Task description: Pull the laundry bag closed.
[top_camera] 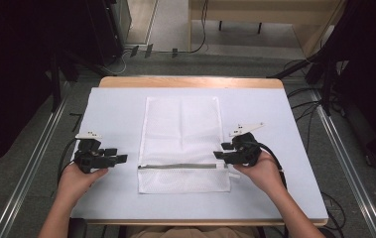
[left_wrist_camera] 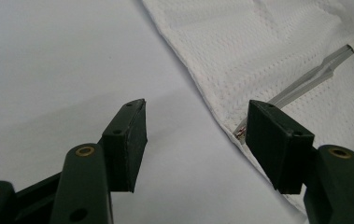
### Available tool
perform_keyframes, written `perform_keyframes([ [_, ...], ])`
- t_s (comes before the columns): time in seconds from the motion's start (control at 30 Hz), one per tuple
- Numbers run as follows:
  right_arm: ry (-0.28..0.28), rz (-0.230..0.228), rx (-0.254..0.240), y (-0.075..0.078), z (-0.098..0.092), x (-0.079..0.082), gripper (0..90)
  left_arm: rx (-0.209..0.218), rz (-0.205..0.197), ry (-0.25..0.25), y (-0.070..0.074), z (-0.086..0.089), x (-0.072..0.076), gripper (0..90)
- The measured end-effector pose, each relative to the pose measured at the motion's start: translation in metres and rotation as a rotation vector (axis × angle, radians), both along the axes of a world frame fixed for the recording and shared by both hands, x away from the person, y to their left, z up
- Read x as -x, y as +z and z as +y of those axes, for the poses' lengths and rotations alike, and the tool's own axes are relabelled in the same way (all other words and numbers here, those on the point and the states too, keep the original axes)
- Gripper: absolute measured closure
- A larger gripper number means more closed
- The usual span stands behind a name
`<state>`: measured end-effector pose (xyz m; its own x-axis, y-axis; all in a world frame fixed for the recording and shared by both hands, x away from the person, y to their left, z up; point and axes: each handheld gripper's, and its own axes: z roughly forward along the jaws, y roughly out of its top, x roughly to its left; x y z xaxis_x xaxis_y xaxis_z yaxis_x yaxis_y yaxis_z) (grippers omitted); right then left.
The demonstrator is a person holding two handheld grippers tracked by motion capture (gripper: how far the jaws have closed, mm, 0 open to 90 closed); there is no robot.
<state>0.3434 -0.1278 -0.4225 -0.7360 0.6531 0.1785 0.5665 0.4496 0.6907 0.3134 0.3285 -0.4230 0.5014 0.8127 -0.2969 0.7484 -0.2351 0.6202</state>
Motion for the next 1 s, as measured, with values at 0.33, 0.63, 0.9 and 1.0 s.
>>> perform_keyframes([
  [0.33, 0.057, 0.006, -0.007, 0.001, 0.022, 0.004, 58.1, -0.008, 0.003, -0.007, 0.000, -0.002, 0.000, 39.2],
  [0.63, 0.091, 0.010, -0.009, 0.002, 0.039, 0.007, 58.3, -0.006, -0.007, -0.010, 0.000, -0.003, 0.001, 39.2],
  [0.9, 0.128, 0.007, -0.004, 0.005, 0.061, 0.006, 58.1, -0.009, -0.006, -0.012, 0.000, -0.003, 0.002, 38.9],
  [1.0, 0.139, 0.010, -0.006, 0.006, 0.071, 0.004, 58.1, -0.009, -0.005, -0.010, 0.000, -0.003, 0.002, 38.9],
])
